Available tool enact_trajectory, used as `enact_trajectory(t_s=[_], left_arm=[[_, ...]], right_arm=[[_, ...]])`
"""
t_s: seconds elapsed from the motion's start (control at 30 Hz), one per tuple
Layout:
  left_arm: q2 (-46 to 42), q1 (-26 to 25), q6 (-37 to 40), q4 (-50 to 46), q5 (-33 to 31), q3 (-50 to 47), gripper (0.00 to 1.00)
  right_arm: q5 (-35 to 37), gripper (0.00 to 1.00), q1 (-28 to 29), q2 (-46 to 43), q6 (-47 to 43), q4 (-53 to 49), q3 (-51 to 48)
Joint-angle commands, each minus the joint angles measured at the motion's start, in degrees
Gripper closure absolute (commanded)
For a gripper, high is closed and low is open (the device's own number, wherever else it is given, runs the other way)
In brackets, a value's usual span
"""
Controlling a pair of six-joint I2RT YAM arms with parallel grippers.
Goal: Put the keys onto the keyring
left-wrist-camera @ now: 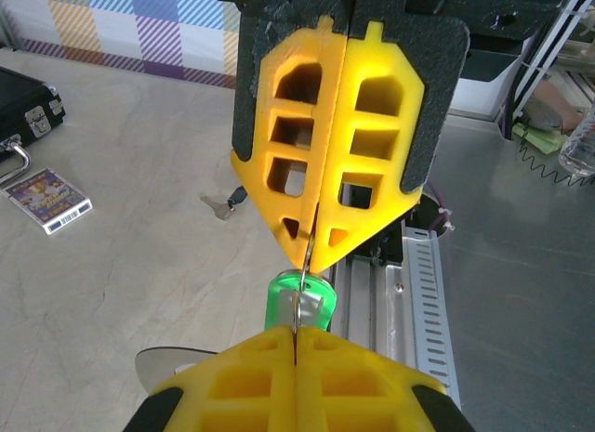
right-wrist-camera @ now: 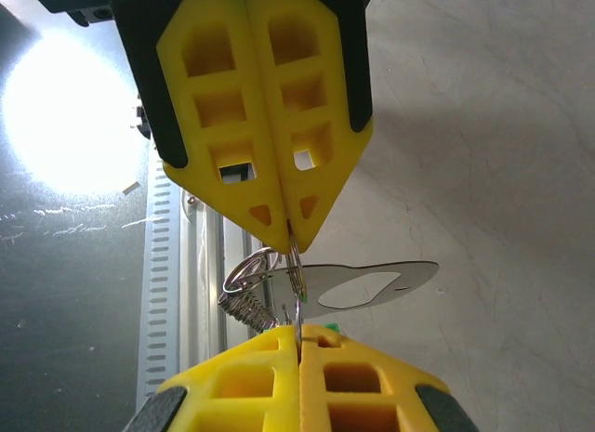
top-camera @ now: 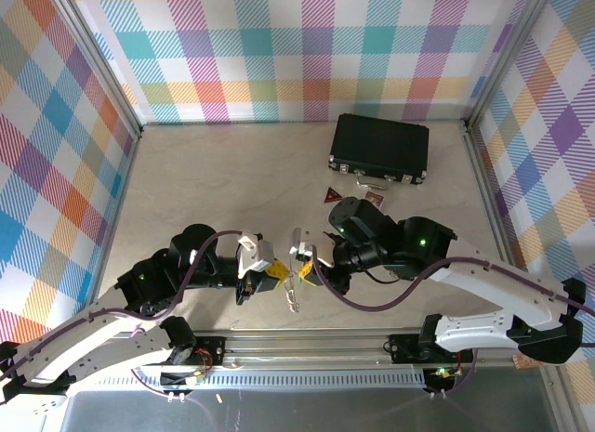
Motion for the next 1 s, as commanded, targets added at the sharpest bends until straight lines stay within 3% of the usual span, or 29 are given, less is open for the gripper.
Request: enact_trajectory(t_s=[0.0,0.97], left_arm=[[-0.42,-0.48,0.74,1.66,0.98,1.86,1.00],[-0.41,-0.48,0.64,1.76,1.18,1.91,1.00]], right_arm=[[0.39,1.00,0.40,-1.38,-0.19,1.18,-1.03],[-0.93,1.00,0.75,-0.68,-0.26,2.94,-1.52]])
